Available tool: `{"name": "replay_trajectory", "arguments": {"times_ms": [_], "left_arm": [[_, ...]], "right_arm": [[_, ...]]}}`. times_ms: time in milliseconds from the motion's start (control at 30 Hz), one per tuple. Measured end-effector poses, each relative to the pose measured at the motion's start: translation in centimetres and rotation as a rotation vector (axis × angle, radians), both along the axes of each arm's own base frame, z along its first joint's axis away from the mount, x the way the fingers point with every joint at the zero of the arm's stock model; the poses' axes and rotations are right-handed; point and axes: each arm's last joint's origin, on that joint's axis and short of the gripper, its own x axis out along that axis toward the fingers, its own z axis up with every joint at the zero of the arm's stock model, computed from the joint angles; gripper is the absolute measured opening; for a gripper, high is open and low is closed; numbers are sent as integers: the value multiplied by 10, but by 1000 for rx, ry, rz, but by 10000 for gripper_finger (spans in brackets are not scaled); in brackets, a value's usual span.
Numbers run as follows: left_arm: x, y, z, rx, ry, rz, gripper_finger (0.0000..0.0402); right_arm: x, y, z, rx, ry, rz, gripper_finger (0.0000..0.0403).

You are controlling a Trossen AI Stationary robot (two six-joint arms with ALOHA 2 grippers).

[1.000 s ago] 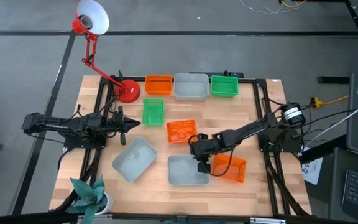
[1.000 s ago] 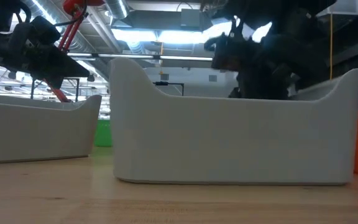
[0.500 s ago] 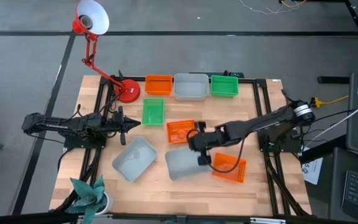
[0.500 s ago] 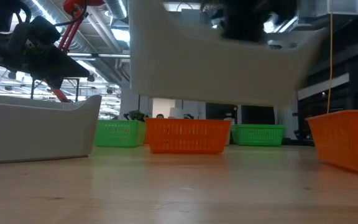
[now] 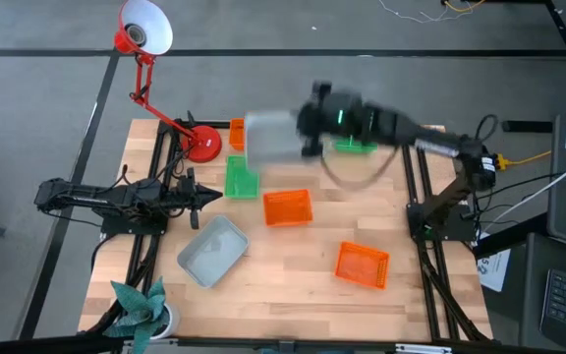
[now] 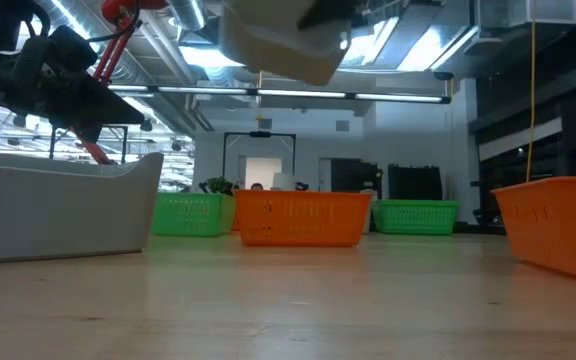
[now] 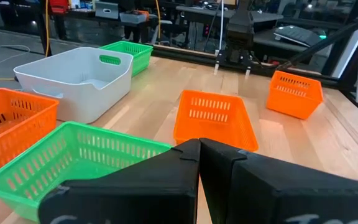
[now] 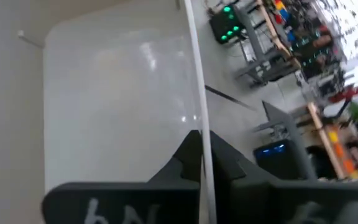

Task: Stack baskets by color
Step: Stack the bottom right gray bin on the top gray bin

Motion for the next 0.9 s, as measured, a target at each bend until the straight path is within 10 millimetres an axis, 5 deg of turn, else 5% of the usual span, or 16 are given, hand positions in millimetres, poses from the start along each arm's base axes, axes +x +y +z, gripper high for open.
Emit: {"name": "replay_trajectory", "arguments": {"times_ms": [167,400,700,900], "left_arm": [[0,0,-2,0,16,0,0],[0,0,-2,25,23,3,0],[0,0,-2,18,22,-2,0],[0,0,-3,18,32,-3,0]], "right_arm": [[-39,-101,-21,236,-62,4,1],[-70,-185,-84,633,-111,91,1],[-70,-221,-150,835,-40,24,1],[-67,-227,-168,841,7,-45,3]]}}
